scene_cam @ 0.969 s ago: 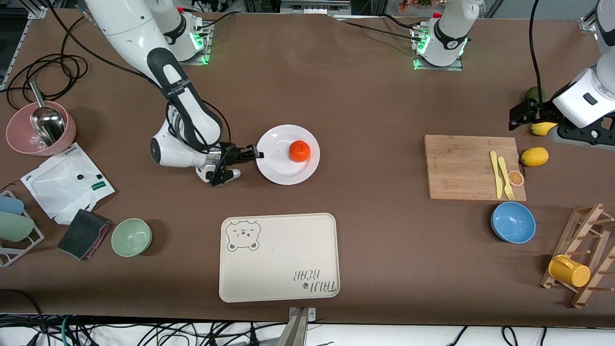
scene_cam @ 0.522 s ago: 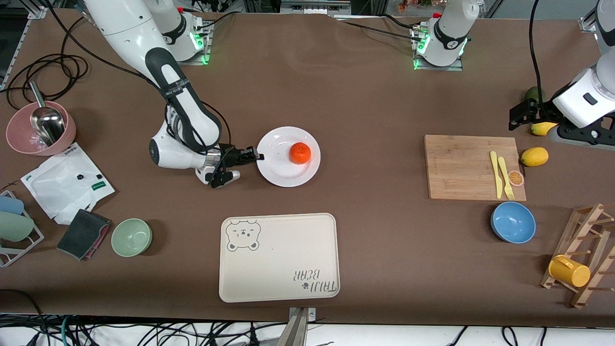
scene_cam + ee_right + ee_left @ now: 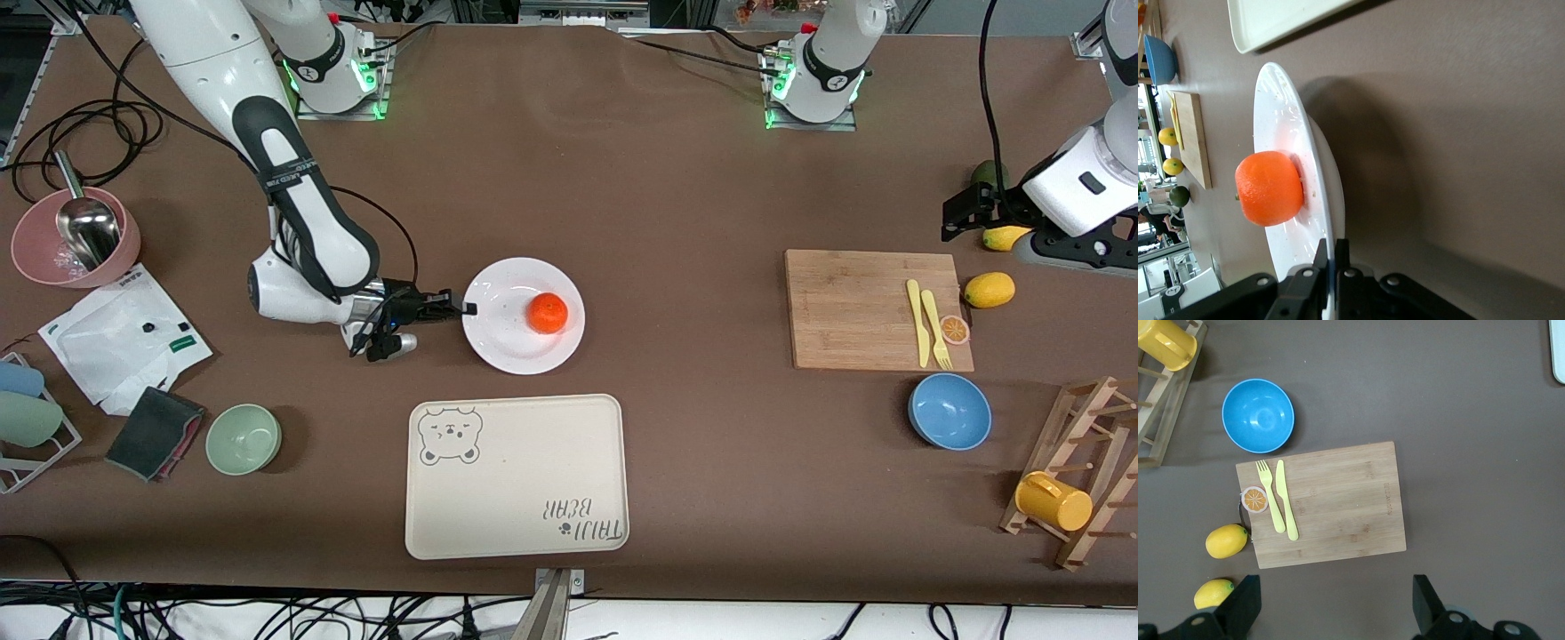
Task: Place orange and plate with both arms
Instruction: 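Slide the plate with the right gripper onto the bear tray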
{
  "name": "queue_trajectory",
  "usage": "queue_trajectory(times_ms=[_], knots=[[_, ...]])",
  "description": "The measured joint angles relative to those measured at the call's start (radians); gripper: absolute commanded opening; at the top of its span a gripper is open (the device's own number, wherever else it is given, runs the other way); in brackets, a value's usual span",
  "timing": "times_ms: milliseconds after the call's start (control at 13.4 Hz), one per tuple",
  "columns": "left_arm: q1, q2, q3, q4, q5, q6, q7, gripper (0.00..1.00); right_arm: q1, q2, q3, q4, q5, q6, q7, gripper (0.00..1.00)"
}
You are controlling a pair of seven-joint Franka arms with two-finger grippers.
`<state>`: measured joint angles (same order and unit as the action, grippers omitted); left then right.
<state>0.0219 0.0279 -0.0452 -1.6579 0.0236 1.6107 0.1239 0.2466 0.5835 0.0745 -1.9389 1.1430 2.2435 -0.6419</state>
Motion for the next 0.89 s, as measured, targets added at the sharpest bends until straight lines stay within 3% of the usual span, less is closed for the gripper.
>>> queue_trajectory(times_ms=[447,894], knots=[[0.0,0.0,0.0,0.0,0.0,0.0,0.0,1.0,-0.035,0.0,-0.004,0.056,0.055,-0.045,0.001,0.0],[0.0,0.0,0.0,0.0,0.0,0.0,0.003,1.0,-0.133,0.035,-0.011,0.188,0.072,-0.114,0.003,0.0]])
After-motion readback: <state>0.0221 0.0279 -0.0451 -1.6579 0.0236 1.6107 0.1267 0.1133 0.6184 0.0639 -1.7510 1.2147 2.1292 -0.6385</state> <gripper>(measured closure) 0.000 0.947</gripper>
